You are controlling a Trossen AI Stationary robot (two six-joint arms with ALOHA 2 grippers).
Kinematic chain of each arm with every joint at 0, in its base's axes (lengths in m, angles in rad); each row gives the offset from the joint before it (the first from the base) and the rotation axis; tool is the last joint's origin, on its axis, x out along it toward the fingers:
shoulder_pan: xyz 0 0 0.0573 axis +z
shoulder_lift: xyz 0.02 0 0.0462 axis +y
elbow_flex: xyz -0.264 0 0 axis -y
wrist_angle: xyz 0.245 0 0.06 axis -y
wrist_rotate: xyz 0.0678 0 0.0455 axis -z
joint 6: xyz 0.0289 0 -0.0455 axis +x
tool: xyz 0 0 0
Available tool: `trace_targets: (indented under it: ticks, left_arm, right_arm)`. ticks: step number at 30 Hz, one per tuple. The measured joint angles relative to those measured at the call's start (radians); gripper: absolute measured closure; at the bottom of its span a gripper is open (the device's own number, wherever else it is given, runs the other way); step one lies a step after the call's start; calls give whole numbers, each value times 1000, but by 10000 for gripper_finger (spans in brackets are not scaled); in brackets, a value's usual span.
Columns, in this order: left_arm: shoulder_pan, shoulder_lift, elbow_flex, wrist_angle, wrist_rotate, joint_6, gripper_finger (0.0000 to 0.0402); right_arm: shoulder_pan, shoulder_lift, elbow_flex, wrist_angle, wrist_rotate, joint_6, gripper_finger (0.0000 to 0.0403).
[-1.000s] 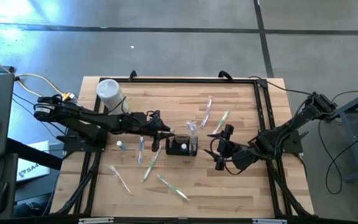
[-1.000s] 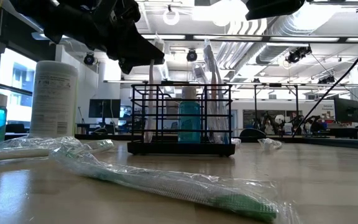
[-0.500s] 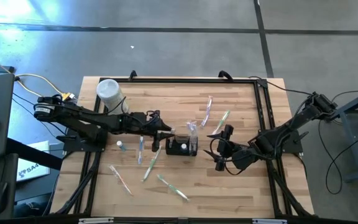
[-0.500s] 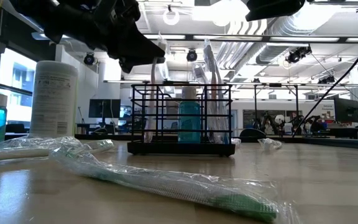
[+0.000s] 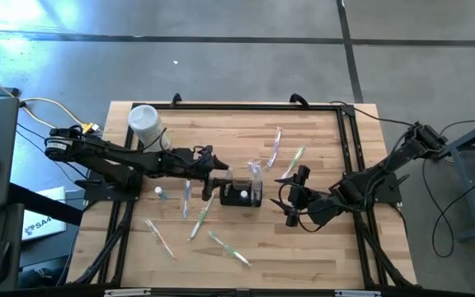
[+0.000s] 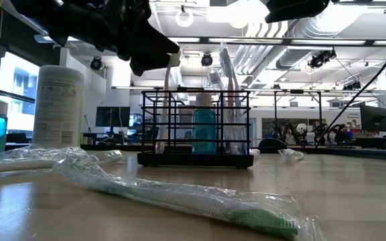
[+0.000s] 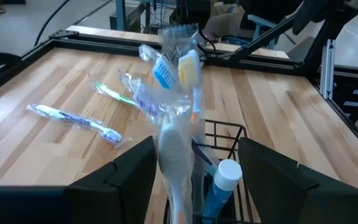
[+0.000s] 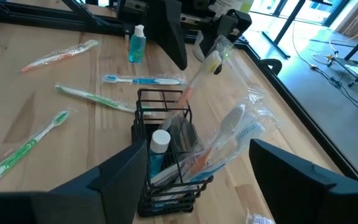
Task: Pick & Place toothbrushing station
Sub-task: Put the right orange toothbrush into the black mesh, then put the orange toothbrush into the black mesh
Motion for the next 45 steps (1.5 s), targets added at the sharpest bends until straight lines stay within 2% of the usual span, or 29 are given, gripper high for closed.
trace_targets:
  ticks: [10, 14, 19, 26, 31, 35, 45]
  left_arm:
    - [0, 0, 78, -127, 7, 3, 175]
    - [0, 0, 124, -227, 8, 7, 175]
    - [0, -12, 217, -434, 7, 5, 175]
    - [-25, -12, 374, -794, -72, -17, 176]
    - [-103, -12, 473, -1061, -94, -135, 176]
    - [-186, -12, 528, -1309, -96, -309, 176]
    - [-334, 17, 530, -1555, -126, -637, 176]
  right_arm:
    - [0, 0, 0, 0, 0, 7, 128]
    - [0, 0, 0, 0, 0, 6, 128]
    - [0, 0, 0, 0, -1, 6, 128]
    - [0, 0, 0, 0, -1, 4, 128]
    - [0, 0, 0, -10, -1, 11, 128]
    - [1, 0, 0, -31, -2, 31, 128]
    - [-18, 0, 0, -36, -1, 12, 128]
